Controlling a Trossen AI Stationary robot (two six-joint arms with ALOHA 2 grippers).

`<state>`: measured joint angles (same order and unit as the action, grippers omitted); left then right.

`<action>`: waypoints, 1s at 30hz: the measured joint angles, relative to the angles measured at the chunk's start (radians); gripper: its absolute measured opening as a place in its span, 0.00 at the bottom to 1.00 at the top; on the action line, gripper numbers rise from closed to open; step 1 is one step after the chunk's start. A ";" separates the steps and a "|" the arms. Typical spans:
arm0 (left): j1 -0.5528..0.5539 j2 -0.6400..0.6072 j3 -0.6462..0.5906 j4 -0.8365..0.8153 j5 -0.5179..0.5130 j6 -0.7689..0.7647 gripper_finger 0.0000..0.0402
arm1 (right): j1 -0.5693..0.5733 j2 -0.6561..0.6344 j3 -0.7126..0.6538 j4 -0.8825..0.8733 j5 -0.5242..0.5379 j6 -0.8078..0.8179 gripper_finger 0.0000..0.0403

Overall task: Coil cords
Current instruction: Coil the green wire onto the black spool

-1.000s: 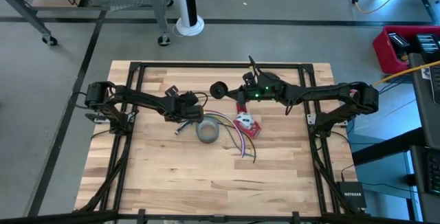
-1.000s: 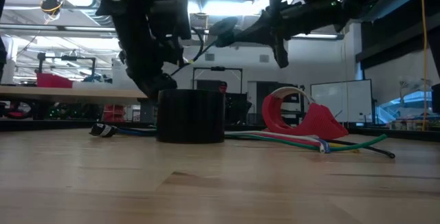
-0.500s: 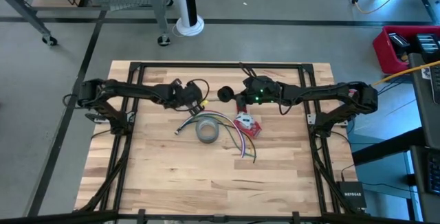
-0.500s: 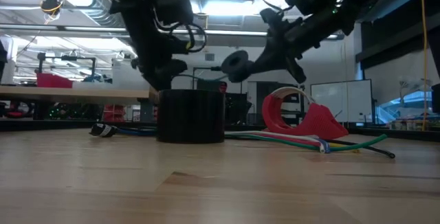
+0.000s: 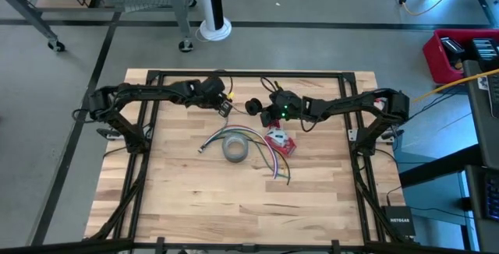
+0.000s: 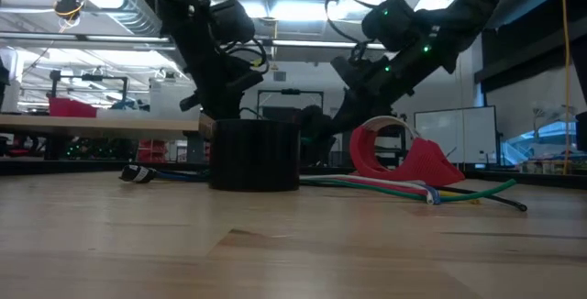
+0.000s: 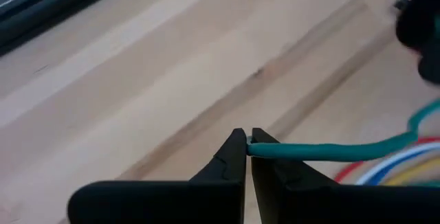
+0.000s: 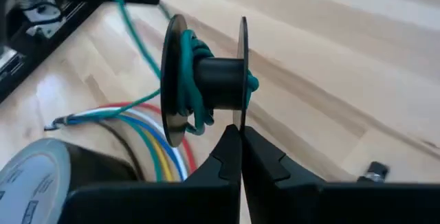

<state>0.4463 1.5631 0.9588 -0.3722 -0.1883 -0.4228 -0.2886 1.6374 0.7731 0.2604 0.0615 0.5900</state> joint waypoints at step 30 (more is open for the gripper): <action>0.198 0.058 0.001 0.071 0.170 -0.051 0.00 | 0.000 -0.002 0.000 0.219 -0.202 0.006 0.01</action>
<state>0.6441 1.6211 0.9596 -0.3007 -0.0187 -0.4739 -0.2886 1.6356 0.7731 0.4797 -0.1410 0.5961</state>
